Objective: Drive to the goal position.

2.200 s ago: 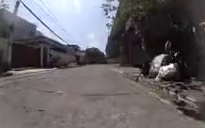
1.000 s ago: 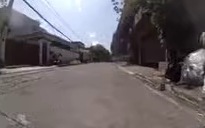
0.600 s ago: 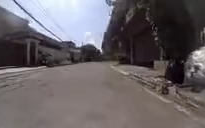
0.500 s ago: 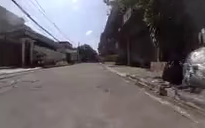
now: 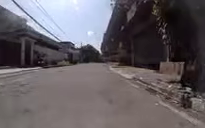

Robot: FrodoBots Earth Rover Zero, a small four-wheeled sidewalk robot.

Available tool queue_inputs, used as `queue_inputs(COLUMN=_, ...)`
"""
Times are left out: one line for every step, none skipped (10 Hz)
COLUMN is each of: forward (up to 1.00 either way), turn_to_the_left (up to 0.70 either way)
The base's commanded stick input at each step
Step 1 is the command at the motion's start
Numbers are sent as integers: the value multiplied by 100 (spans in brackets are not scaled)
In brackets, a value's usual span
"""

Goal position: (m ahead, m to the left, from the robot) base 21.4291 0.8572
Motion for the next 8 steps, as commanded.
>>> queue_inputs(forward=100, turn_to_the_left=0)
queue_inputs(forward=100, turn_to_the_left=0)
queue_inputs(forward=100, turn_to_the_left=0)
queue_inputs(forward=100, turn_to_the_left=0)
queue_inputs(forward=100, turn_to_the_left=0)
queue_inputs(forward=100, turn_to_the_left=0)
queue_inputs(forward=100, turn_to_the_left=0)
queue_inputs(forward=100, turn_to_the_left=0)
